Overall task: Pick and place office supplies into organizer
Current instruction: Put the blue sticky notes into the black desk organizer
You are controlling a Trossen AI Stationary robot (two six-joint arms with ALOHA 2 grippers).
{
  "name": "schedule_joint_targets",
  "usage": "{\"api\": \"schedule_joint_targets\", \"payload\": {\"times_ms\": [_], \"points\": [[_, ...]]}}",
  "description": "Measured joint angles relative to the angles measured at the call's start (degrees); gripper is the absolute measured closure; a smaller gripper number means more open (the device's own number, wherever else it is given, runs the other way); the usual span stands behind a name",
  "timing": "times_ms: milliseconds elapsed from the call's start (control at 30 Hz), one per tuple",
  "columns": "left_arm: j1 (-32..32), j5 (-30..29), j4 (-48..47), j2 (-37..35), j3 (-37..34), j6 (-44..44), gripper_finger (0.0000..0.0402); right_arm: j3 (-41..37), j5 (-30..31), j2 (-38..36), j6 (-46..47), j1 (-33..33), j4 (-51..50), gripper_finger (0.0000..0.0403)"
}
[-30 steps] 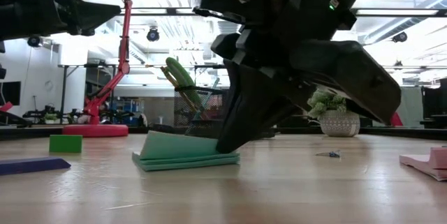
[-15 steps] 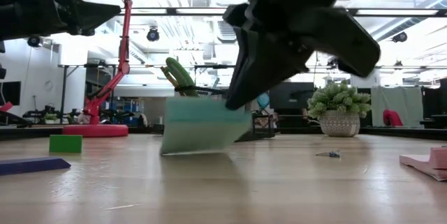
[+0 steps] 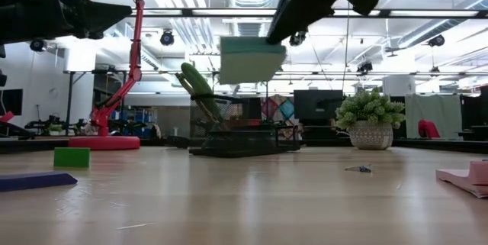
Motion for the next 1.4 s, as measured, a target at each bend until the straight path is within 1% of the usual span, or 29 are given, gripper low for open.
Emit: {"api": "schedule_joint_targets", "payload": {"times_ms": [200,500,667,767,900,1200,1400], "points": [[0.0,0.0,0.0,0.0,0.0,0.0,0.0402,-0.2,0.3,-1.9,3.0,-5.9,-6.0,0.0395],[0.0,0.0,0.0,0.0,0.0,0.0,0.0402,-2.3,0.3,-2.0,1.2,-15.5,-7.8,0.0395],[0.0,0.0,0.0,0.0,0.0,0.0,0.0402,-3.4,0.1,-2.0,4.1,-20.1,-6.3,0.0395],[0.0,0.0,0.0,0.0,0.0,0.0,0.0402,-4.3,-0.4,-2.0,6.6,-21.6,-4.1,0.0395],[0.0,0.0,0.0,0.0,0.0,0.0,0.0402,-4.8,-3.4,-2.0,11.4,-23.2,-2.1,0.0395],[0.0,0.0,0.0,0.0,0.0,0.0,0.0402,-5.4,-3.4,-1.7,17.8,-25.2,1.0,0.0395],[0.0,0.0,0.0,0.0,0.0,0.0,0.0402,-5.5,-3.5,0.1,19.7,-26.6,4.1,0.0395]]}}
